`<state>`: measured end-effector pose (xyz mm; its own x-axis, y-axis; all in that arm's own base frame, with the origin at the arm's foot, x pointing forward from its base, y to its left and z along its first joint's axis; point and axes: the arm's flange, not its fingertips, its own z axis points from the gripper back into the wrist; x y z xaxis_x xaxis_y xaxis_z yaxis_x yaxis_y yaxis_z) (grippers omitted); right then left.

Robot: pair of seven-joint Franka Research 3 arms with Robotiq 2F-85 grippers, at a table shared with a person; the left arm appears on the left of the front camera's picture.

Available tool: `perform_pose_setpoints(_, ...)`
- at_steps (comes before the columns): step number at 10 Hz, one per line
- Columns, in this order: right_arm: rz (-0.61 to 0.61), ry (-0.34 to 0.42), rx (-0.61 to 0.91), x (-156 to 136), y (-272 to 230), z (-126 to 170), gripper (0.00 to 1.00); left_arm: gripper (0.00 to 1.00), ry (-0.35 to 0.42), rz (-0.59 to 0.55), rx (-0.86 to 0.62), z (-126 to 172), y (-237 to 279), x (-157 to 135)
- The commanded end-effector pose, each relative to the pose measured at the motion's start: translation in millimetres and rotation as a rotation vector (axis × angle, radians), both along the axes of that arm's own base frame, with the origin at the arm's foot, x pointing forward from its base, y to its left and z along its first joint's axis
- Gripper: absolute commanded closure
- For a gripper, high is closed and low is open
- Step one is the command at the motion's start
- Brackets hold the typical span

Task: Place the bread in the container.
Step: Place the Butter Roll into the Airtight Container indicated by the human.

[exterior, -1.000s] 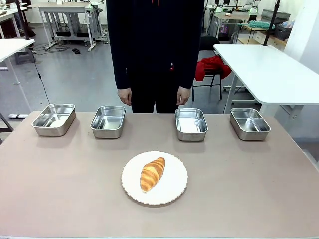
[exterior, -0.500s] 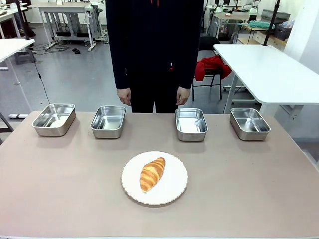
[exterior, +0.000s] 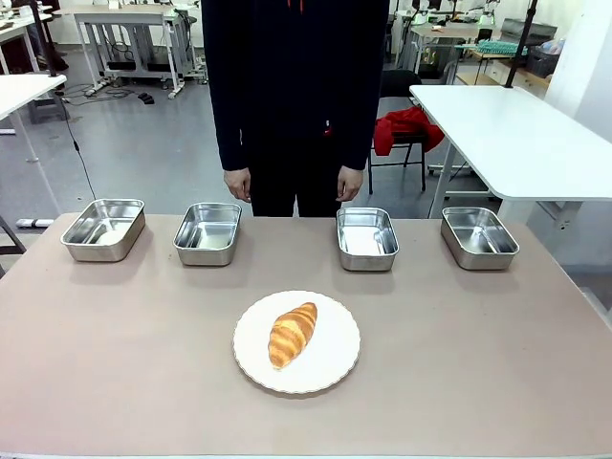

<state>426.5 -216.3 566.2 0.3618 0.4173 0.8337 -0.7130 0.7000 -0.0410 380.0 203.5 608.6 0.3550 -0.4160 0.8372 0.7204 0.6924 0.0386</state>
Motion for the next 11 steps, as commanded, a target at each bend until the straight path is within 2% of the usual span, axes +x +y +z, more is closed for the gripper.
perform_pose_setpoints(1, 0.003, -0.004, 0.004, 0.0, 0.1, 0.5, 0.0, 0.0, -0.006, -0.014, 0.003, -0.5, 1.6, -0.7)
perform_pose_setpoints(11, 0.003, -0.004, 0.004, 0.0, 0.1, 0.5, 0.0, 0.0, -0.006, -0.014, 0.003, -0.5, 1.6, -0.7)
